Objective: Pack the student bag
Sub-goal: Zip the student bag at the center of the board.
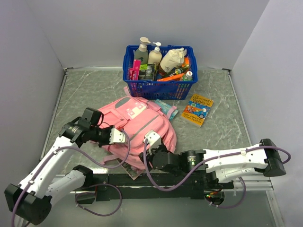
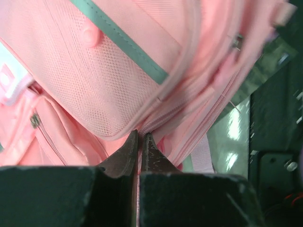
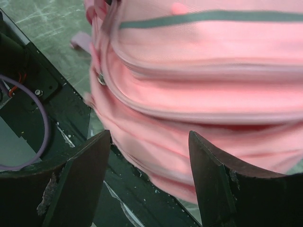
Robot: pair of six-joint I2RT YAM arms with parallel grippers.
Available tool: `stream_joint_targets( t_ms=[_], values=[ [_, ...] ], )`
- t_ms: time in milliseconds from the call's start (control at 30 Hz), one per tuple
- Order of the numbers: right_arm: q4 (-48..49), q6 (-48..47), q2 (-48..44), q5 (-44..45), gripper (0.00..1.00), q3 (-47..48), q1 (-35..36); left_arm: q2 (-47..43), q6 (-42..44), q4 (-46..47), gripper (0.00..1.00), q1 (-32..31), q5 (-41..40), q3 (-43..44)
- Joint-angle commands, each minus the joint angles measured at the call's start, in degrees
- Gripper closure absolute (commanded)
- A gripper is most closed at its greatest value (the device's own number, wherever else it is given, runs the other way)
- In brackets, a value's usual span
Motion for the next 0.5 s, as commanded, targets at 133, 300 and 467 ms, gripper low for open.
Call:
stream_joint_targets(
  t_ms=[133,300,467],
  values=[
    [12.46,-14.43,-3.44,-3.75,0.25,-0.76,0.97,-2.11,-19.07,6.1,0.99,-8.73,7.62,8.48],
    [17.84,-19.1,-4.33,-7.89,0.26,-2.87,0.18,-4.21,-16.78,5.21,0.99,-8.65,5.25,5.75],
    [17.49,-21.3,-2.04,-8.25,0.33,-1.64,-0.26,-4.4,-17.93,6.44,0.99,-8.74,5.33,5.05]
  ],
)
